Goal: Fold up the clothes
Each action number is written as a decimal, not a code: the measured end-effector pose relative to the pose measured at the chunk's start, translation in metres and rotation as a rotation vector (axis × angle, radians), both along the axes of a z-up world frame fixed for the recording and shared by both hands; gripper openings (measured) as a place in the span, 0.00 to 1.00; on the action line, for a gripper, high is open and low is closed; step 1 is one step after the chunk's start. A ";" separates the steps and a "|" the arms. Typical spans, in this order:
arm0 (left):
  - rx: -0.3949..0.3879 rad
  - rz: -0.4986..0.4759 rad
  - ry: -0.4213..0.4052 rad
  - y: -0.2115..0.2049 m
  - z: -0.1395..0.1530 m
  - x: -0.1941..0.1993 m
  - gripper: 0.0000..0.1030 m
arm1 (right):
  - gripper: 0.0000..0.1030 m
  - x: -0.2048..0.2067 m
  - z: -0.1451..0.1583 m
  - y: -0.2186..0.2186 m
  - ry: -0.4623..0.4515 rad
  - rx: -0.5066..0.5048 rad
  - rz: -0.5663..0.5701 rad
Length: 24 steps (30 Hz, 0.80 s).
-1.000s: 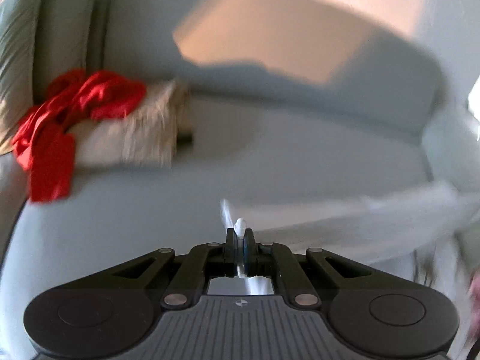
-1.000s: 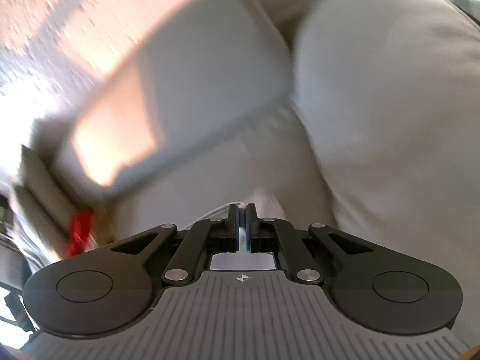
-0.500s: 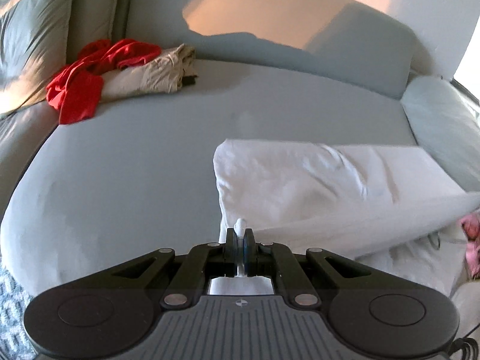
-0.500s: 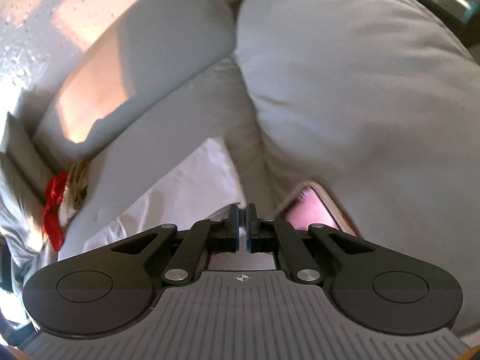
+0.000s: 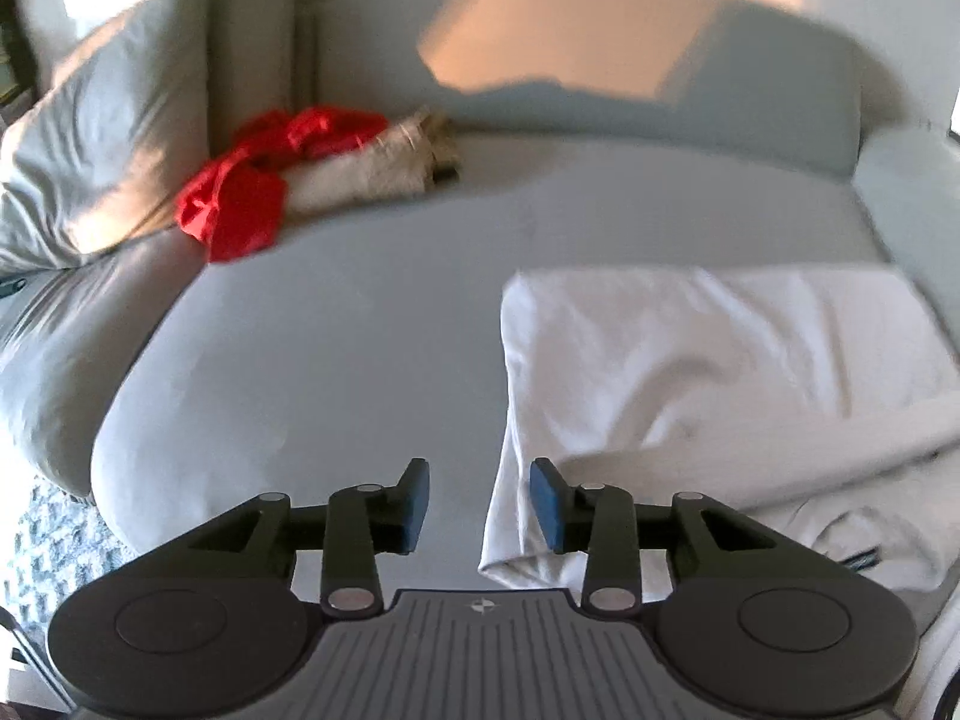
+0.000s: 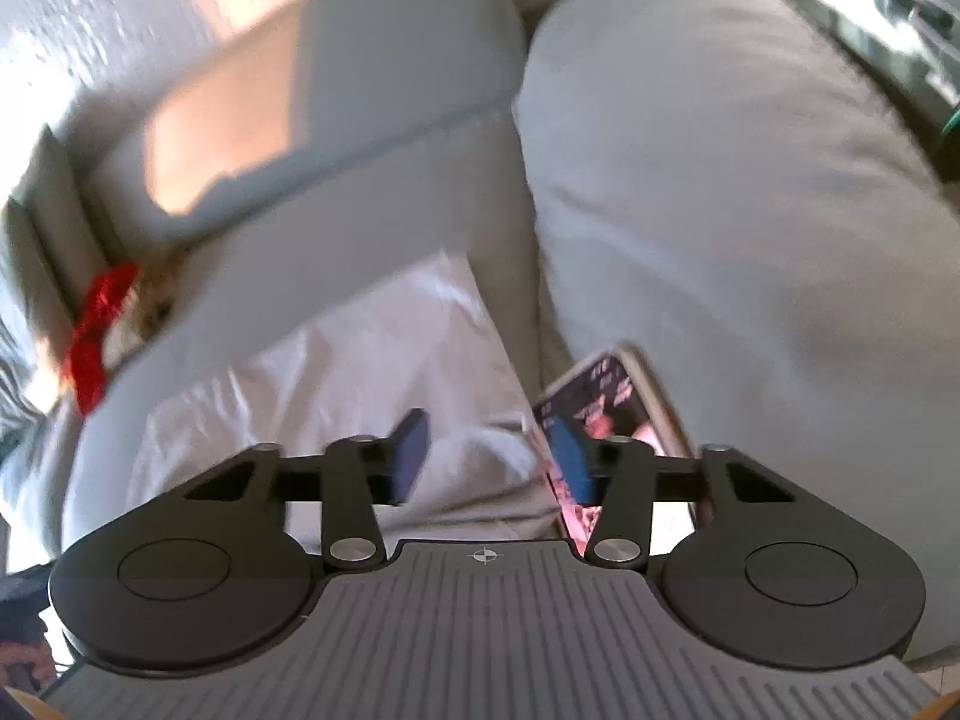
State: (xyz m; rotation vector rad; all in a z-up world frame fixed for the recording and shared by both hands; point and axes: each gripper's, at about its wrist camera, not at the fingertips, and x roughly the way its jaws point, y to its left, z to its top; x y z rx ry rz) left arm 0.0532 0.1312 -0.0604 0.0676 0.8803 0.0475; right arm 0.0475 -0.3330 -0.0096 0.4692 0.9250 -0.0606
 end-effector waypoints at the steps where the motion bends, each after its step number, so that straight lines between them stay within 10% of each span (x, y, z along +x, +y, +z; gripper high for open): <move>1: -0.033 -0.014 -0.014 -0.001 0.005 -0.004 0.35 | 0.62 -0.003 0.008 -0.002 -0.017 0.018 -0.002; 8: -0.139 -0.172 -0.023 -0.036 -0.007 -0.002 0.41 | 0.75 -0.012 0.006 -0.005 0.022 0.185 0.015; 12: -0.112 -0.237 -0.008 -0.065 -0.038 0.034 0.36 | 0.17 0.018 -0.029 0.029 0.083 0.166 0.155; 18: 0.012 -0.296 0.008 -0.096 -0.067 0.082 0.34 | 0.18 0.091 -0.069 0.057 0.203 0.072 0.145; 21: 0.039 -0.377 0.130 -0.101 -0.080 0.088 0.13 | 0.41 0.122 -0.085 0.061 0.295 -0.013 0.126; 24: 0.008 -0.533 0.208 -0.100 -0.071 0.068 0.02 | 0.43 0.124 -0.100 0.067 0.448 -0.048 0.214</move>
